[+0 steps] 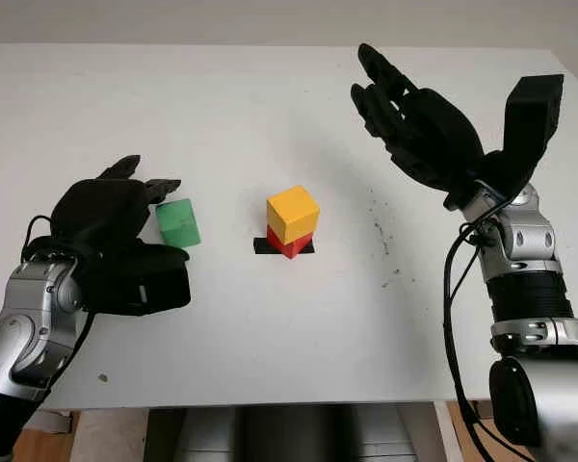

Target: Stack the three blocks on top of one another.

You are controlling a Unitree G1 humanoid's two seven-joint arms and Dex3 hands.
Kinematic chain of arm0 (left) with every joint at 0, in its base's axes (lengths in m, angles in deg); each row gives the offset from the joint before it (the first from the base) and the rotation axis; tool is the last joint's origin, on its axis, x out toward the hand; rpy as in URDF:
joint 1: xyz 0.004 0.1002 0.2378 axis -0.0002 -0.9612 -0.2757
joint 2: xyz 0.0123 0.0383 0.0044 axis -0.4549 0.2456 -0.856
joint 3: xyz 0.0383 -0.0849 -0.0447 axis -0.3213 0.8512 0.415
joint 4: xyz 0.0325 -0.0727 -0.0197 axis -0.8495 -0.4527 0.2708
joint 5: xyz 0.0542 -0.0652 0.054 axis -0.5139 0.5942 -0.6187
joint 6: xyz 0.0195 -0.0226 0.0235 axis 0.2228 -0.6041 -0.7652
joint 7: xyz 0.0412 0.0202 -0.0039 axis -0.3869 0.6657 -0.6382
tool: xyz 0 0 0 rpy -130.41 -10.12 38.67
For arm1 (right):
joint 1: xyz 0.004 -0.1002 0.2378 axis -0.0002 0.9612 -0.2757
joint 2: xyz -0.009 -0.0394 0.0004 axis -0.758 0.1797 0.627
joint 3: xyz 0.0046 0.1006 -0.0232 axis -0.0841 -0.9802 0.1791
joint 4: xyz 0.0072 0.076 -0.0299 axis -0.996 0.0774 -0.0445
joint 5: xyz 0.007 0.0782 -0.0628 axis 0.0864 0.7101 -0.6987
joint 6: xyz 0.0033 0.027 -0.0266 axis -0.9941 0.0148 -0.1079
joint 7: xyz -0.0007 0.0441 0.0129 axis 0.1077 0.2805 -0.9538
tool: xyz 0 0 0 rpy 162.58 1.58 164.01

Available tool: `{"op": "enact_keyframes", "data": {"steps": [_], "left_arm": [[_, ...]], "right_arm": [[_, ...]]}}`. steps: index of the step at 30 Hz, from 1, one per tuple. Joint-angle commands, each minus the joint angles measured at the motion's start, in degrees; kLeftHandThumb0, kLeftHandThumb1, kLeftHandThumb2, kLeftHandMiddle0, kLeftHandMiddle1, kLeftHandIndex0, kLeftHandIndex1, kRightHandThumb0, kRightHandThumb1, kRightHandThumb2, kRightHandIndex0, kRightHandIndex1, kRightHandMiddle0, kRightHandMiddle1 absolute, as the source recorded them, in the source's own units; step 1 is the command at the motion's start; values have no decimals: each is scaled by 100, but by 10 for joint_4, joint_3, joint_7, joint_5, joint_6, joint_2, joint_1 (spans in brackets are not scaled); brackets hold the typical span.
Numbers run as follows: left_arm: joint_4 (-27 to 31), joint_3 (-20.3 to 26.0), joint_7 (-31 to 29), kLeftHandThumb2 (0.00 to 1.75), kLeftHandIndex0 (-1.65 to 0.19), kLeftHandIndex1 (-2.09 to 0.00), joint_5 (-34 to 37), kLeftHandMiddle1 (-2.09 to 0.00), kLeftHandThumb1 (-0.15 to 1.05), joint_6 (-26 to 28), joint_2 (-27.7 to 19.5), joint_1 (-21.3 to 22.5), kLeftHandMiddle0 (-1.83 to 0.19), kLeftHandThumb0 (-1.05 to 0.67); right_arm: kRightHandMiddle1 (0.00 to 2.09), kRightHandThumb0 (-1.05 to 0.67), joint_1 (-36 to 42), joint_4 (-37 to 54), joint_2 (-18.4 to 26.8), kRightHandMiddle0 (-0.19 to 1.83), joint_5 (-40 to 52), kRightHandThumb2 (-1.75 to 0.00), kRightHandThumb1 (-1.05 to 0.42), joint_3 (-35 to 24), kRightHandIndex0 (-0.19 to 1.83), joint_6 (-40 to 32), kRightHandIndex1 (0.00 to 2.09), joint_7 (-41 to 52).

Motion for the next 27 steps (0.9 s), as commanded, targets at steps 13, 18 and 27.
{"op": "enact_keyframes", "data": {"steps": [13,18,27], "left_arm": [[3,16,-1,28,-8,-131,25,-6,105,-15,15,-15,-18,-47],[1,33,11,32,-1,-156,57,-6,105,-15,30,-19,-22,-41],[0,79,7,28,-6,-177,143,-8,105,15,68,-9,-32,-37]], "right_arm": [[1,-58,9,20,0,-18,-2,-48,-105,2,-19,0,0,-6],[1,-57,7,18,1,-19,-1,-46,-105,3,-19,-6,0,-7],[2,-55,7,23,2,-19,-3,-44,-105,5,-19,-20,0,-9]]}}
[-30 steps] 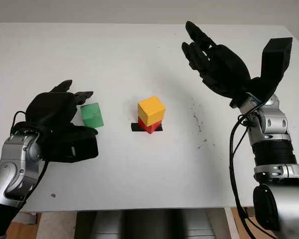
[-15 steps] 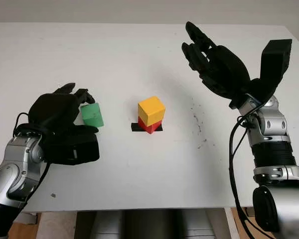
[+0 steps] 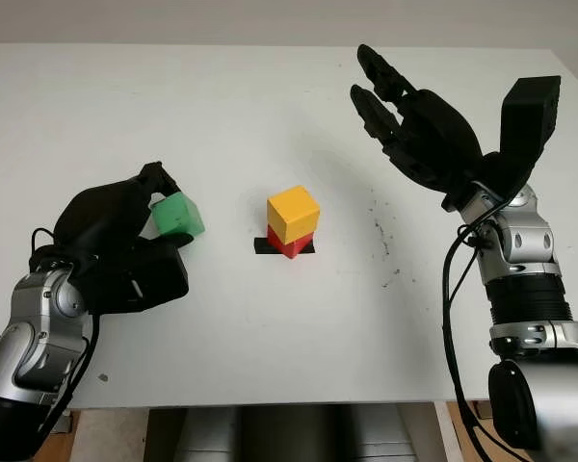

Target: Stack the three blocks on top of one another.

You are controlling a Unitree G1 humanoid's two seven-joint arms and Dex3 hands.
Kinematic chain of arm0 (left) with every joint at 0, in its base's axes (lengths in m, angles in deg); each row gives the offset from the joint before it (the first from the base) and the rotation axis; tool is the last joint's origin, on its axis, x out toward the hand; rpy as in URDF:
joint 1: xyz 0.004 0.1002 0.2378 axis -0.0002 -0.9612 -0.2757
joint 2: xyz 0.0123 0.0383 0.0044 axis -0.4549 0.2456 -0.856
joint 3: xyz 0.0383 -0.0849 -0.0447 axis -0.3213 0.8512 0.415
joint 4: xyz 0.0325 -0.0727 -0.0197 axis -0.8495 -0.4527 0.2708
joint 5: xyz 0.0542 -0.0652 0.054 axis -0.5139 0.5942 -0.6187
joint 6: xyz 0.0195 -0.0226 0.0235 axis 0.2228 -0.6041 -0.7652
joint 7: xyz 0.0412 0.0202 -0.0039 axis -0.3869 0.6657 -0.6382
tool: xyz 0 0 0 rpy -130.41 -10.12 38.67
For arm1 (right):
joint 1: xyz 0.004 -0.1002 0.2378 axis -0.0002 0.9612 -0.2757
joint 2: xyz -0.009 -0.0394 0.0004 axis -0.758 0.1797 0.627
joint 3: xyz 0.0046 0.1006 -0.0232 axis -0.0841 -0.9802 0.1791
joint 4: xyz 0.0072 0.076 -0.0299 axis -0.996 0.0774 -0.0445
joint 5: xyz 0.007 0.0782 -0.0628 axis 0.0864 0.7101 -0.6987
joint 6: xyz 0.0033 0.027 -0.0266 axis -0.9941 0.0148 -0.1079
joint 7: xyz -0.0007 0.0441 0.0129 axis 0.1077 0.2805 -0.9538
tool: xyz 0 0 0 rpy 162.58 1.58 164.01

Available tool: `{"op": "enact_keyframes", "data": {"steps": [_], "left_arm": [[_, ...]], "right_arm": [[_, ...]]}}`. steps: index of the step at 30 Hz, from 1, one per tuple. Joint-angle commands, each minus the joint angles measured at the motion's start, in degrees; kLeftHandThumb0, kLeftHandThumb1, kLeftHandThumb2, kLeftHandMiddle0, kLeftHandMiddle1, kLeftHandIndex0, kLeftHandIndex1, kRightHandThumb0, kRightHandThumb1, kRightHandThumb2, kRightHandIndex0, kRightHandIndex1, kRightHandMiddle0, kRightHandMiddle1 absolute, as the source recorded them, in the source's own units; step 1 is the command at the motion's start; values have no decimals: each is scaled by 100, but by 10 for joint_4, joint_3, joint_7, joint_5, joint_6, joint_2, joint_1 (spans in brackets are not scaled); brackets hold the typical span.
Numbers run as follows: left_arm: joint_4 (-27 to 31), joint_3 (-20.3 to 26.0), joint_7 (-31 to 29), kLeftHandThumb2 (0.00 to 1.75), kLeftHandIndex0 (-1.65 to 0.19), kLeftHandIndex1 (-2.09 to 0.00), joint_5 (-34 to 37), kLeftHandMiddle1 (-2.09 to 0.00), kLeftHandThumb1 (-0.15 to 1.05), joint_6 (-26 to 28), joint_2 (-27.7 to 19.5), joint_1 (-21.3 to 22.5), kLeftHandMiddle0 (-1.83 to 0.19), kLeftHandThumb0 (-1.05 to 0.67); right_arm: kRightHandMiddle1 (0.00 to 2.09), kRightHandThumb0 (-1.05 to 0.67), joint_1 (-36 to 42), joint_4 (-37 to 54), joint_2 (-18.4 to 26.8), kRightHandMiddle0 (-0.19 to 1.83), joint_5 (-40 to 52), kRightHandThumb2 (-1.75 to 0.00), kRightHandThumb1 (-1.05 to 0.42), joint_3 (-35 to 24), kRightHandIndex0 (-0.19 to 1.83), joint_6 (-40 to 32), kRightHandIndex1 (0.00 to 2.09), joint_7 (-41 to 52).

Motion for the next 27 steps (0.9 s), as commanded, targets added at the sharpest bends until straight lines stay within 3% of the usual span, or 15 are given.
{"op": "enact_keyframes", "data": {"steps": [1,9,16,23,27], "left_arm": [[6,19,-10,26,-6,-180,23,-9,105,2,1,10,-33,-37],[42,31,-138,15,-14,-173,70,-8,105,63,-60,80,-35,-34],[37,0,-281,14,-20,-170,95,-7,105,81,-124,203,-34,-36],[11,-46,-358,15,-25,-173,107,-7,105,72,-133,311,-36,-40],[-12,-83,-395,14,-26,-164,97,-8,105,66,-127,381,-37,-42]], "right_arm": [[2,-55,3,12,4,-19,-2,-44,-105,1,-19,-6,0,-2],[3,-58,3,15,3,-19,-7,-42,-105,5,-19,-18,0,-1],[0,-59,3,11,0,-19,-7,-43,-105,9,-19,-17,0,6],[0,-58,4,19,-6,-19,-9,-45,-105,12,-19,-28,0,-3],[0,-59,0,14,-6,-19,-12,-43,-105,15,-19,-22,0,-4]]}}
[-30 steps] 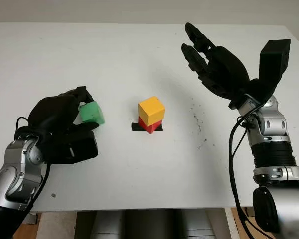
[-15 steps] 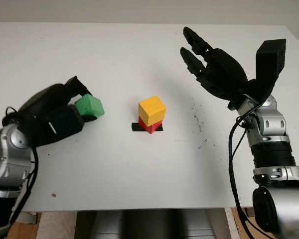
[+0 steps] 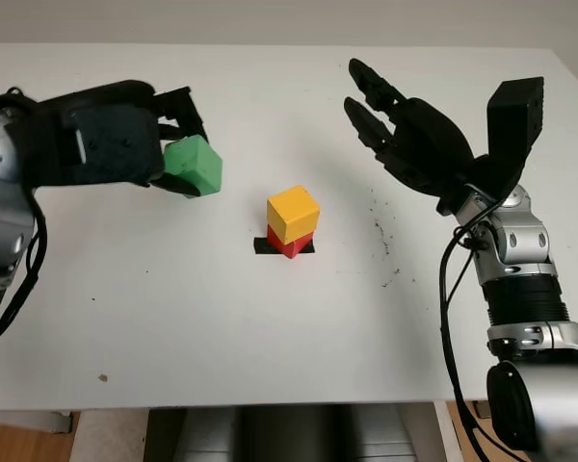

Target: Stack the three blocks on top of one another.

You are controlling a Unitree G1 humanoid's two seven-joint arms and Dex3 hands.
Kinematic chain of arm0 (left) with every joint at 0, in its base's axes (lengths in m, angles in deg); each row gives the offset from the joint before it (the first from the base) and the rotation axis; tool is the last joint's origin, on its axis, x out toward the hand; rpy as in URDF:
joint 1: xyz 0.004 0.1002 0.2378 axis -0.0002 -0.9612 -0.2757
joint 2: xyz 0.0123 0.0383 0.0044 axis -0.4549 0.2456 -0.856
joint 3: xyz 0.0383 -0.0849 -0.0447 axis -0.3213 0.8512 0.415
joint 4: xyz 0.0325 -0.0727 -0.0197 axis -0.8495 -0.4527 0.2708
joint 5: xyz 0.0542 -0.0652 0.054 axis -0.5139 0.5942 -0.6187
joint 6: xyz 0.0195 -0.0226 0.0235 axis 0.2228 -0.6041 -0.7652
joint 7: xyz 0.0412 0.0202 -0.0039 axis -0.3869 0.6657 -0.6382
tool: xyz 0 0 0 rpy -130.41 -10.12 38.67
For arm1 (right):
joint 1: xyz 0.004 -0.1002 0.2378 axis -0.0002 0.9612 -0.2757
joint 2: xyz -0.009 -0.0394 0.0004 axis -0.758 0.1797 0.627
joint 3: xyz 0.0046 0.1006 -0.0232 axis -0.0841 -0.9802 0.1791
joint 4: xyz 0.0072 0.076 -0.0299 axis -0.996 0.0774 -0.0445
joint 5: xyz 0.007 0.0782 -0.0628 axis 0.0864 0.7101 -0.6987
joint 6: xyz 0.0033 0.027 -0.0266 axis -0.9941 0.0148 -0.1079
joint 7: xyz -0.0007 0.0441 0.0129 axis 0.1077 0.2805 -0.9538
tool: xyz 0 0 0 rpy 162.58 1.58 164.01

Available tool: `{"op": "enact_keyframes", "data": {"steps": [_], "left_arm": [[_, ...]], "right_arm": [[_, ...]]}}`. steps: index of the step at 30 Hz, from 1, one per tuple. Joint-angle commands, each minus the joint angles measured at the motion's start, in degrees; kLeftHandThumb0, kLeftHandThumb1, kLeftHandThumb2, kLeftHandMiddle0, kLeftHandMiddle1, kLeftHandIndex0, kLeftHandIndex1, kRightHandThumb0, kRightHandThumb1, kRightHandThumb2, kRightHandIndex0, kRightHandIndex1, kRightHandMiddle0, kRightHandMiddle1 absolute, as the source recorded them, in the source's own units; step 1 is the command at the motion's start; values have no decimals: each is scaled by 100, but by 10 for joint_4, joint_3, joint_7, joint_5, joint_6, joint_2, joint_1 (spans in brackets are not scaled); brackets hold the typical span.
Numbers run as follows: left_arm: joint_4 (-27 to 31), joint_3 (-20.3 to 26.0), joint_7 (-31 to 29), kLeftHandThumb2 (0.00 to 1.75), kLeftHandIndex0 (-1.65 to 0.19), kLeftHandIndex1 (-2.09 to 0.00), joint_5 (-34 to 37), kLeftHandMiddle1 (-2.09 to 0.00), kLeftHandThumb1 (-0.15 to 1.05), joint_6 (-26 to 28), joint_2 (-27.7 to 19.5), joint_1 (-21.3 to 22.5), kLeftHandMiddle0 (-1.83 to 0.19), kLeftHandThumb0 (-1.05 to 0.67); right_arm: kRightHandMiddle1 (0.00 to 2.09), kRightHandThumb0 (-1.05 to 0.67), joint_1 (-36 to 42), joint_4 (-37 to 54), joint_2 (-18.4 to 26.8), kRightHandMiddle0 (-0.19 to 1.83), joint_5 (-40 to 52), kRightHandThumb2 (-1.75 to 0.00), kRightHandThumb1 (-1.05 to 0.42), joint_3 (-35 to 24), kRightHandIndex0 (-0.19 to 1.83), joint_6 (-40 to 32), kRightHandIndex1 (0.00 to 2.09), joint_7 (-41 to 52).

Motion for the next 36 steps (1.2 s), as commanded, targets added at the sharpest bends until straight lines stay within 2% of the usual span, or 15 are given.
{"op": "enact_keyframes", "data": {"steps": [1,7,14,15,16,19,20,22,23,24,26,27,33,35,36], "left_arm": [[-10,-11,-15,14,-27,-163,2,-8,105,-3,1,49,-37,-42],[-49,-59,-42,15,-31,-154,-5,-9,105,-35,38,140,-40,-41],[-76,-100,-42,15,-34,-143,-36,-10,105,-62,85,191,-41,-41],[-81,-102,-42,15,-29,-151,-36,-20,105,-64,92,195,-38,-41],[-85,-107,-44,15,-26,-156,-39,-53,105,-62,102,201,-22,-41],[-94,-117,-49,14,-30,-148,-47,-73,105,-59,121,213,-17,-42],[-97,-117,-50,15,-35,-148,-47,-122,105,-62,124,214,-18,-42],[-101,-118,-55,15,-38,-149,-42,-157,105,-67,133,212,-26,-42],[-99,-122,-60,16,-38,-151,-44,-138,105,-64,136,212,-14,-43],[-99,-126,-64,17,-38,-152,-48,-134,105,-65,139,210,-12,-44],[-100,-132,-68,18,-40,-154,-54,-75,105,-77,139,208,-15,-44],[-103,-136,-68,18,-40,-156,-57,-56,105,-86,139,207,-20,-44],[-114,-140,-78,16,-38,-155,-65,-99,105,-97,142,201,-11,-38],[-117,-140,-80,15,-33,-153,-64,-102,105,-97,143,199,-11,-36],[-119,-140,-81,14,-31,-153,-62,-116,105,-98,144,197,-8,-35]], "right_arm": [[0,-59,-2,8,-2,-19,0,-43,-105,2,-19,5,0,-1],[0,-57,0,9,-12,-19,7,-46,-105,-5,-19,6,0,-8],[0,-71,10,-2,-28,-19,7,-78,-105,-10,-19,38,0,-21],[0,-73,13,1,-31,-19,5,-80,-105,-10,-19,36,0,-31],[0,-74,16,5,-35,-19,4,-82,-105,-10,-19,34,0,-42],[0,-76,23,9,-44,-19,6,-82,-105,-12,-19,32,0,-62],[0,-76,24,9,-46,-19,6,-82,-105,-12,-19,32,0,-67],[0,-76,27,11,-50,-19,3,-82,-105,-12,-19,33,0,-78],[0,-76,29,11,-52,-19,3,-82,-105,-13,-19,33,0,-82],[0,-76,30,12,-53,-19,2,-81,-105,-13,-19,33,0,-87],[0,-76,31,12,-55,-19,3,-80,-105,-14,-19,32,0,-93],[0,-76,31,14,-56,-19,3,-80,-105,-14,-19,31,0,-97],[0,-75,35,26,-60,-19,5,-79,-105,-19,-19,22,0,-120],[0,-74,36,29,-61,-19,7,-78,-105,-20,-19,19,0,-123],[0,-74,37,30,-62,-19,6,-78,-105,-21,-19,19,0,-126]]}}
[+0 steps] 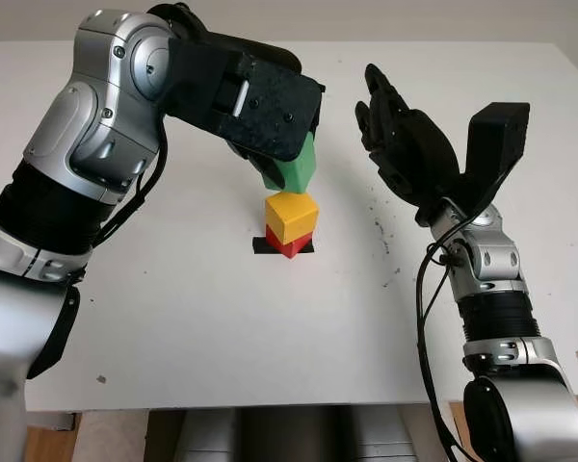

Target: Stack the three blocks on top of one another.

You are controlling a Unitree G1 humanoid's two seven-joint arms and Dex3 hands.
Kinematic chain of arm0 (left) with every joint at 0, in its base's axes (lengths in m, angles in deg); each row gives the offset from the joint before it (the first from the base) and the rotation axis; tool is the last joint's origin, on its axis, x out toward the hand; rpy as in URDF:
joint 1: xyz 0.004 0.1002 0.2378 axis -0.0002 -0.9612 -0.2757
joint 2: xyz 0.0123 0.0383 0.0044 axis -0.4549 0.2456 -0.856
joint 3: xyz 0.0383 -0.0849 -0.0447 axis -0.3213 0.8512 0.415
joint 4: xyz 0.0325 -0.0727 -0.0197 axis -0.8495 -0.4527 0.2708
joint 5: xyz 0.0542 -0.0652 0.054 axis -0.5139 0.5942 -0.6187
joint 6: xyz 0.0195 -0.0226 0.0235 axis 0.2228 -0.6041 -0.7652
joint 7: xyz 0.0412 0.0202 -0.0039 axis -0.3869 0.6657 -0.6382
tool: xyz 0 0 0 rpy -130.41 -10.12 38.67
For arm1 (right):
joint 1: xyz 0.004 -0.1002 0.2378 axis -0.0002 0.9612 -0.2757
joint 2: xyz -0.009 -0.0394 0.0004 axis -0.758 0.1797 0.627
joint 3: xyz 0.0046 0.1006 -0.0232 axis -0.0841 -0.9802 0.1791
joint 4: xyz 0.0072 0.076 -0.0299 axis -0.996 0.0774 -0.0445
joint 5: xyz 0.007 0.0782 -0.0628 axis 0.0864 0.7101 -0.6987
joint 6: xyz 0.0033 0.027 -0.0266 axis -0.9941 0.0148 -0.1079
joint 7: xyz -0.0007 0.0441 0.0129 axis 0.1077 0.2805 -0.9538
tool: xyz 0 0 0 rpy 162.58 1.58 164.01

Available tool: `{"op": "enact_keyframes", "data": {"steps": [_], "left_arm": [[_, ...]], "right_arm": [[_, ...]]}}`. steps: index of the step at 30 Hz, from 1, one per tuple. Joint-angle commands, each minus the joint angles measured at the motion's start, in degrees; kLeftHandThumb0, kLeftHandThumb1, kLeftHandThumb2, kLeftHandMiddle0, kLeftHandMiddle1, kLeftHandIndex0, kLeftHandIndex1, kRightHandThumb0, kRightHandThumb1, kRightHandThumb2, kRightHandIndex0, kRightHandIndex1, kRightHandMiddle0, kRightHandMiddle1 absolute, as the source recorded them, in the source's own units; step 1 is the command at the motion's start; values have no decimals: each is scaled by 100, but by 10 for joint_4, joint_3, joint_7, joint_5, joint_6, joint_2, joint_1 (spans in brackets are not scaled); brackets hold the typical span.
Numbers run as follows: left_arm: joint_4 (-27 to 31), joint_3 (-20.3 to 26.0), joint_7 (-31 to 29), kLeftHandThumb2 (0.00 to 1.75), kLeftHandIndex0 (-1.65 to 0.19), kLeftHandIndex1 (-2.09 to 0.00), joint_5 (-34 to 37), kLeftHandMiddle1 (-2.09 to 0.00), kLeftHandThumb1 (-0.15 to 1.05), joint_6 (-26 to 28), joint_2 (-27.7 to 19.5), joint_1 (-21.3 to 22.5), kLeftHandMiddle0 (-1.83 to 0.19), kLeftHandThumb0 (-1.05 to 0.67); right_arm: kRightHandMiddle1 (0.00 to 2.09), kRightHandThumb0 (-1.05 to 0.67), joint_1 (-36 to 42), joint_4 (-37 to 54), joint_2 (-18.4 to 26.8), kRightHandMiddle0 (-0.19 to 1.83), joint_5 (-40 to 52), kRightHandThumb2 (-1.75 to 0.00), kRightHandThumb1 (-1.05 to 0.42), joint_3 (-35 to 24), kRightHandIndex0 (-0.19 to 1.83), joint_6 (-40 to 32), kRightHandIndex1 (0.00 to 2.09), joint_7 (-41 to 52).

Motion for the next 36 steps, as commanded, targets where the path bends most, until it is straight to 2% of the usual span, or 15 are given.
{"op": "enact_keyframes", "data": {"steps": [1,5,7,9,12,15,16,19,22,25,27,30,32,34,36], "left_arm": [[-3,0,-4,13,-29,-152,3,-131,105,-5,1,2,-9,-35],[-4,-1,-7,12,-30,-156,-2,-165,105,-7,-1,0,-10,-35],[-3,0,-8,12,-29,-170,-3,-197,105,-3,-1,-3,-18,-33],[-1,-1,-9,12,-28,-189,-5,-207,105,-3,-2,-5,-22,-33],[0,-3,-15,13,-26,-203,-6,-205,105,5,-1,-8,-14,-33],[-1,-2,-18,13,-31,-207,-1,-158,105,5,1,-10,-7,-34],[-2,-1,-16,12,-32,-206,1,-161,105,4,3,-11,-10,-34],[-7,-2,-9,11,-32,-200,3,-197,105,-2,6,-14,-22,-35],[-8,-5,-8,11,-32,-191,1,-193,105,-2,9,-18,-25,-34],[-5,-9,-16,12,-30,-174,-1,-159,105,5,11,-22,-21,-33],[-4,-12,-20,12,-27,-163,-2,-149,105,13,14,-24,-22,-33],[-2,-16,-20,11,-26,-153,-5,-184,105,12,17,-25,-20,-35],[-1,-19,-15,10,-25,-151,-11,-194,105,7,18,-25,-14,-35],[-1,-21,-13,10,-24,-154,-16,-199,105,8,21,-27,-13,-35],[-5,-21,-8,9,-26,-155,-18,-180,105,4,23,-29,-10,-35]], "right_arm": [[0,-74,4,14,-2,-19,3,-78,-105,-6,-19,-1,0,-4],[0,-75,5,16,-2,-19,1,-75,-105,-6,-19,-2,0,-8],[0,-75,5,20,-2,-19,1,-75,-105,-5,-19,-4,0,-9],[0,-74,6,25,-2,-19,3,-75,-105,-6,-19,-8,0,-9],[0,-74,7,29,-2,-19,6,-75,-105,-7,-19,-11,0,-5],[0,-74,8,33,-2,-19,6,-76,-105,-7,-19,-13,0,-3],[0,-74,9,34,-2,-19,6,-76,-105,-7,-19,-14,0,-4],[0,-74,11,37,-3,-19,3,-75,-105,-7,-19,-17,0,-11],[0,-74,13,42,-3,-19,4,-75,-105,-7,-19,-21,0,-11],[0,-74,14,41,-3,-19,5,-75,-105,-7,-19,-19,0,-7],[0,-74,13,40,-4,-19,4,-75,-105,-7,-19,-21,0,-7],[0,-74,12,38,-6,-19,5,-74,-105,-8,-19,-19,0,-8],[0,-74,12,36,-5,-19,4,-74,-105,-8,-19,-16,0,-6],[0,-74,12,33,-6,-19,4,-74,-105,-8,-19,-14,0,-7],[0,-74,12,33,-6,-19,4,-74,-105,-9,-19,-14,0,-8]]}}
